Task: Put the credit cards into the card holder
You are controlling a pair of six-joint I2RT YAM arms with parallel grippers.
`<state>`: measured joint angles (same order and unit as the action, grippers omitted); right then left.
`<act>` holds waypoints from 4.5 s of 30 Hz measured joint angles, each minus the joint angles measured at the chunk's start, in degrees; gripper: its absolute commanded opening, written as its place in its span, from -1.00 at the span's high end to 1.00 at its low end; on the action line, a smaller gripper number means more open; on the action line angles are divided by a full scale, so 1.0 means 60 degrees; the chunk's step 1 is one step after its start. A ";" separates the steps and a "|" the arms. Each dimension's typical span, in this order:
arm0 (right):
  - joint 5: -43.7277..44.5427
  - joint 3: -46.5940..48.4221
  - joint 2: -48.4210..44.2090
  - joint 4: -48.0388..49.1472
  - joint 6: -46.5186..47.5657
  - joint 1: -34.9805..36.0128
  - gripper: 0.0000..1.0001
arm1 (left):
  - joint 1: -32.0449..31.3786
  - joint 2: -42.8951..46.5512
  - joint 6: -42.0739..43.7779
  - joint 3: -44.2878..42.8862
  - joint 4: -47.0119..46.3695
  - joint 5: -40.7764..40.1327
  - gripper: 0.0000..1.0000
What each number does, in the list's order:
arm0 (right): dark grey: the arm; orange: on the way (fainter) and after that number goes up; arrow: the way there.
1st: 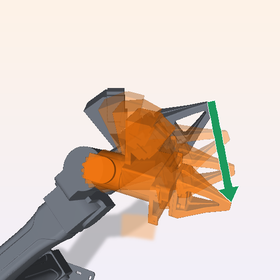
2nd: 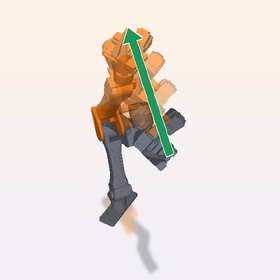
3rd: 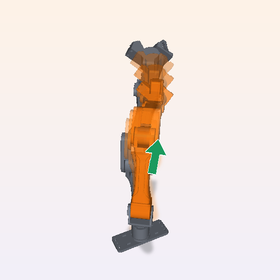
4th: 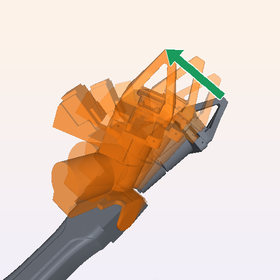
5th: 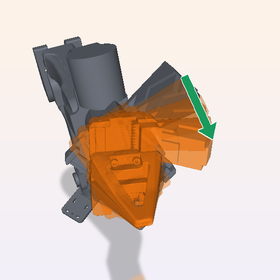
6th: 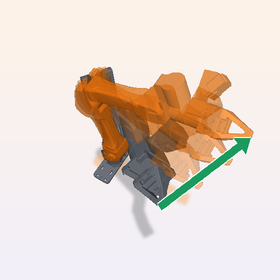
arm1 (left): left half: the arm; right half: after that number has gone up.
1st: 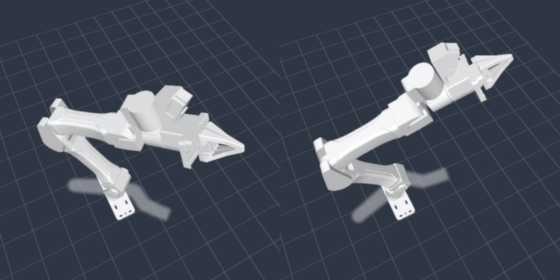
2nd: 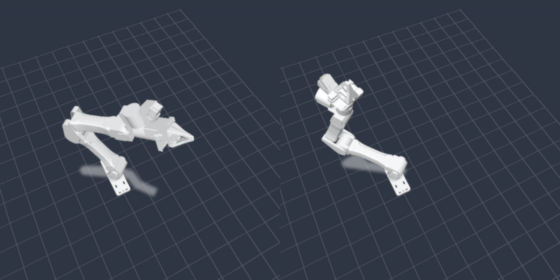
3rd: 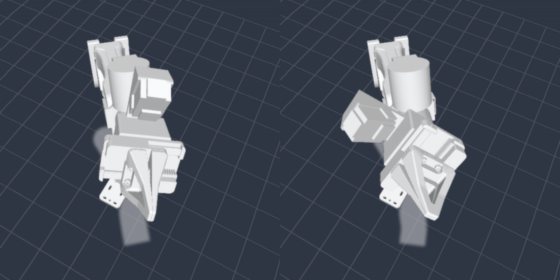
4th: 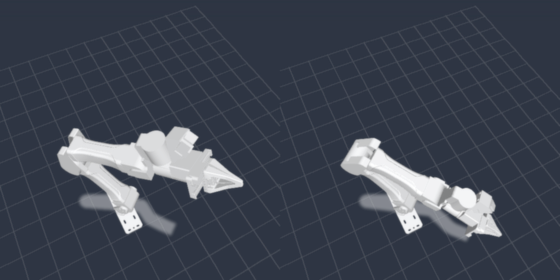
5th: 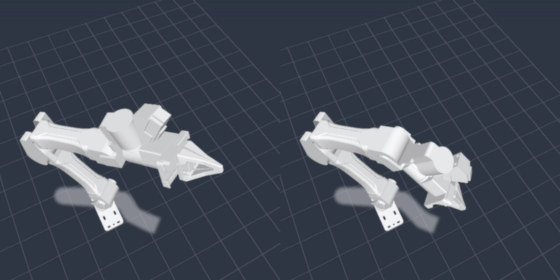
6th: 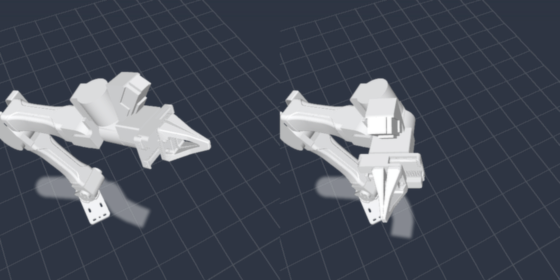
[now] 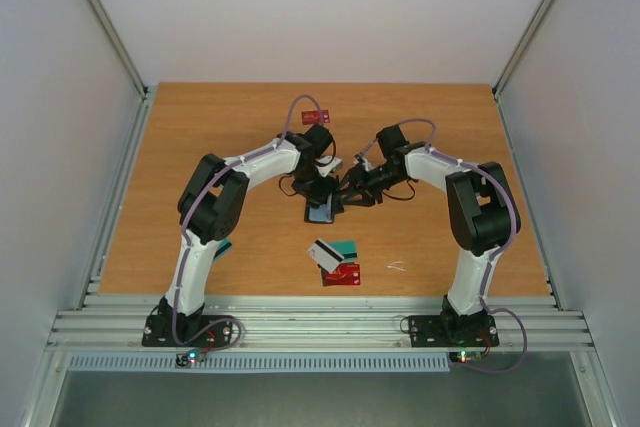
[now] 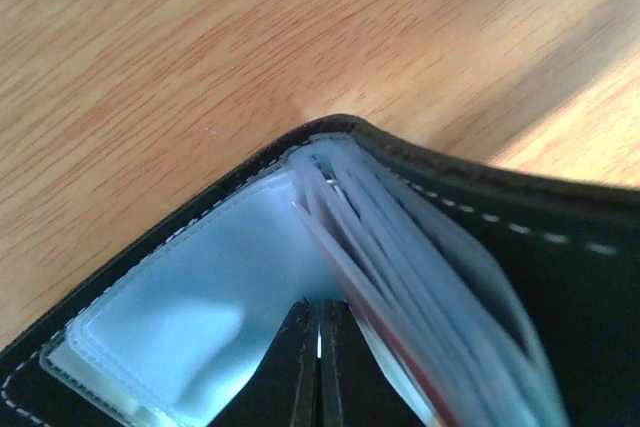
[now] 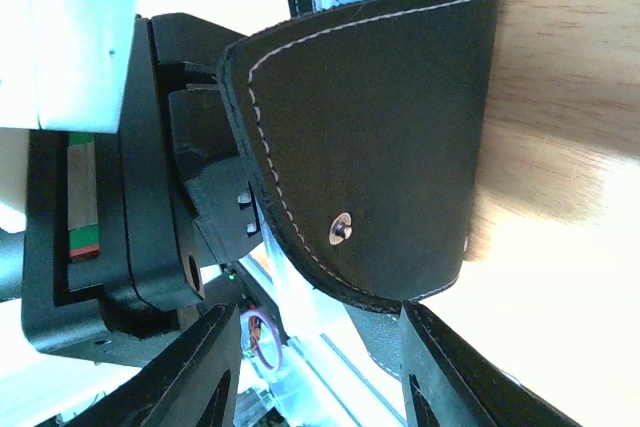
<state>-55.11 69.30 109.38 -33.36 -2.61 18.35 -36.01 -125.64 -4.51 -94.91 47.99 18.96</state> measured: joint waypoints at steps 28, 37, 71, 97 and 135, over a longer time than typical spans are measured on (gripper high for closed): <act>-0.0426 0.0299 0.0200 0.0816 -0.0594 0.0404 0.11 | 0.1093 0.1005 -0.1610 0.1410 -0.0062 0.1198 0.99; -0.0543 0.0576 0.0586 0.0849 -0.0681 0.0630 0.11 | 0.1530 0.1661 -0.1945 0.1985 -0.0171 0.1308 1.00; -0.0780 0.1158 0.1519 0.1880 -0.1515 0.2007 0.30 | 0.1982 0.3075 -0.2750 0.4331 -0.1249 0.0761 0.99; -0.0098 0.0488 0.1974 0.2514 -0.2317 0.2233 0.58 | 0.1967 0.5002 -0.2747 0.5683 -0.1322 0.0415 0.99; 0.0914 0.0525 0.1566 0.1818 -0.2827 0.2120 0.60 | 0.0863 0.2357 -0.3293 0.2382 0.0645 -0.0437 0.11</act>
<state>-49.63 72.44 118.78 -22.46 -19.57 31.07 -30.83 -111.50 -24.27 -80.62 51.86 16.34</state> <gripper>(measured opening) 0.202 0.343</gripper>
